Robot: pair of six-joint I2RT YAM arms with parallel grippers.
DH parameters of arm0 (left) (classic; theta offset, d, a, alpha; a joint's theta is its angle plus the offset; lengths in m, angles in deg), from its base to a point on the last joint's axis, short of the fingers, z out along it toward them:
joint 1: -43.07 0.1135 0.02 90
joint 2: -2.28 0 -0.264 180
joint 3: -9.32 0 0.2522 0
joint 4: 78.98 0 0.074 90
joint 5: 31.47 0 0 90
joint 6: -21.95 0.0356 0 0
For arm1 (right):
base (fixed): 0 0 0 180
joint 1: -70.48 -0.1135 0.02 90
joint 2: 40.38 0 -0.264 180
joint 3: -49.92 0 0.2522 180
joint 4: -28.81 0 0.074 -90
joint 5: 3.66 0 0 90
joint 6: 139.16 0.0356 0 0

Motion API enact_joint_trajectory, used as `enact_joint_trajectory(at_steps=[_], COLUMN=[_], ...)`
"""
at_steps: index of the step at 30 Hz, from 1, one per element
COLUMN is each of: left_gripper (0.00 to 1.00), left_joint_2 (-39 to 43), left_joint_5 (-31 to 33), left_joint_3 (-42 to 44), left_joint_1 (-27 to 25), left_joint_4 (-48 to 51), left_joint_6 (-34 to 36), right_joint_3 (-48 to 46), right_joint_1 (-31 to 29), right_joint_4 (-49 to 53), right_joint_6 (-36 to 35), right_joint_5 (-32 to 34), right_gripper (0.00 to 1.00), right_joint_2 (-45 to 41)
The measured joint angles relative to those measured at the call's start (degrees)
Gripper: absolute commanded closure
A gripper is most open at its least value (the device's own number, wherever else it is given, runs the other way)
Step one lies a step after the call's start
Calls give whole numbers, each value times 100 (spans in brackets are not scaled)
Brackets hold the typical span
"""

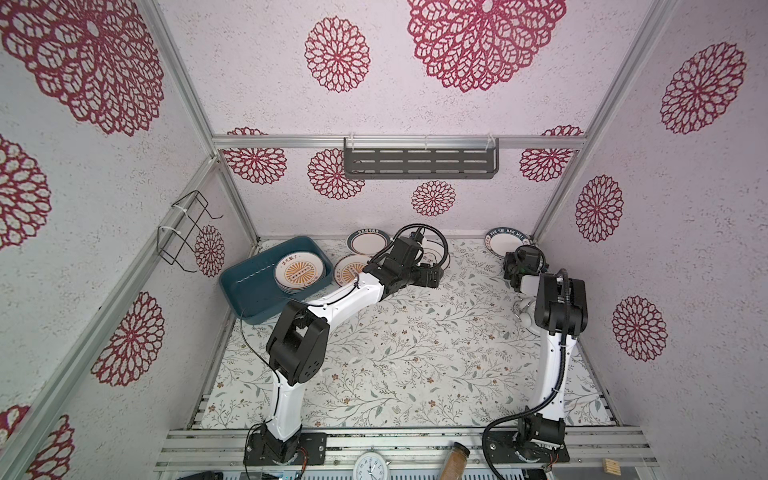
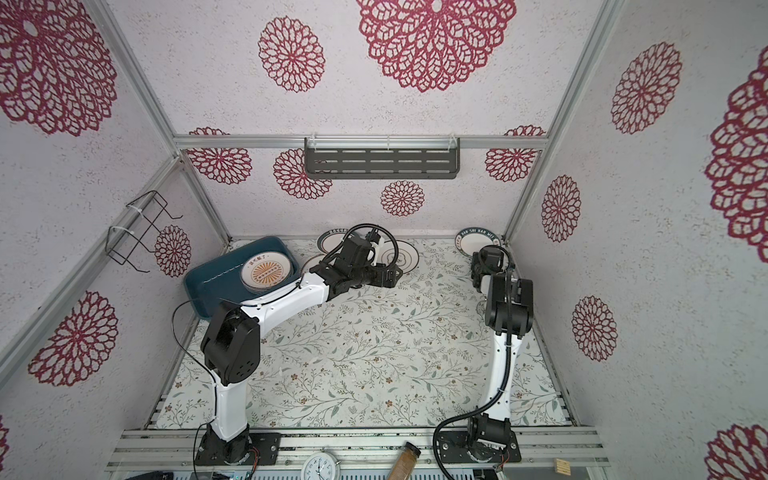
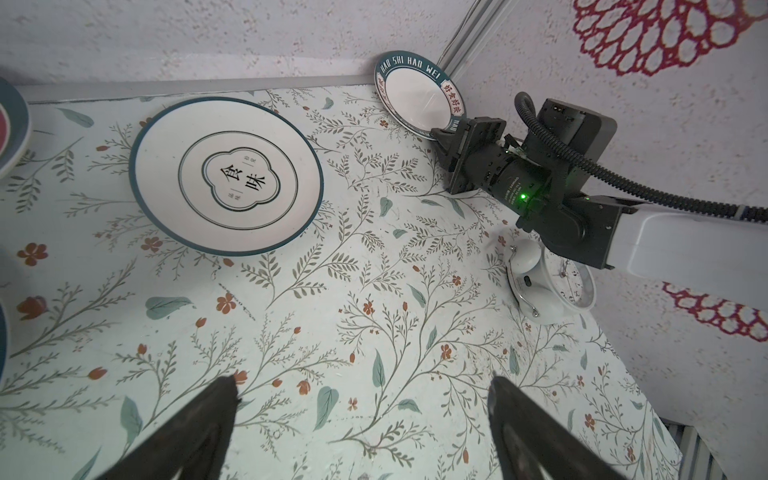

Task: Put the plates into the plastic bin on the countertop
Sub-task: 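Grip the green-rimmed plate edge with the right gripper and tilt it upright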

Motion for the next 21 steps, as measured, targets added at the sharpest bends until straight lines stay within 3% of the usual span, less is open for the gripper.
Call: enact_joint_trajectory(at_steps=[4, 9, 16, 21], left_gripper=[3, 3, 3, 3], left_joint_2=[293, 826, 1370, 1388], left_joint_5=[83, 184, 487, 153], left_joint_3=[442, 925, 1215, 1126], left_joint_1=[-7, -9, 31, 173], left_joint_4=[-15, -151, -398, -369], left_joint_6=[15, 33, 17, 33], right_joint_3=[-562, -1123, -2516, -3132], right_joint_1=[-2, -11, -61, -234], right_joint_4=[20, 597, 1239, 1547], right_joint_6=[-184, -1058, -1969, -2430], right_joint_5=[-39, -361, -1121, -1624], right_gripper=[100, 100, 100, 100], right_joint_2=[-424, -1156, -2992, -4312])
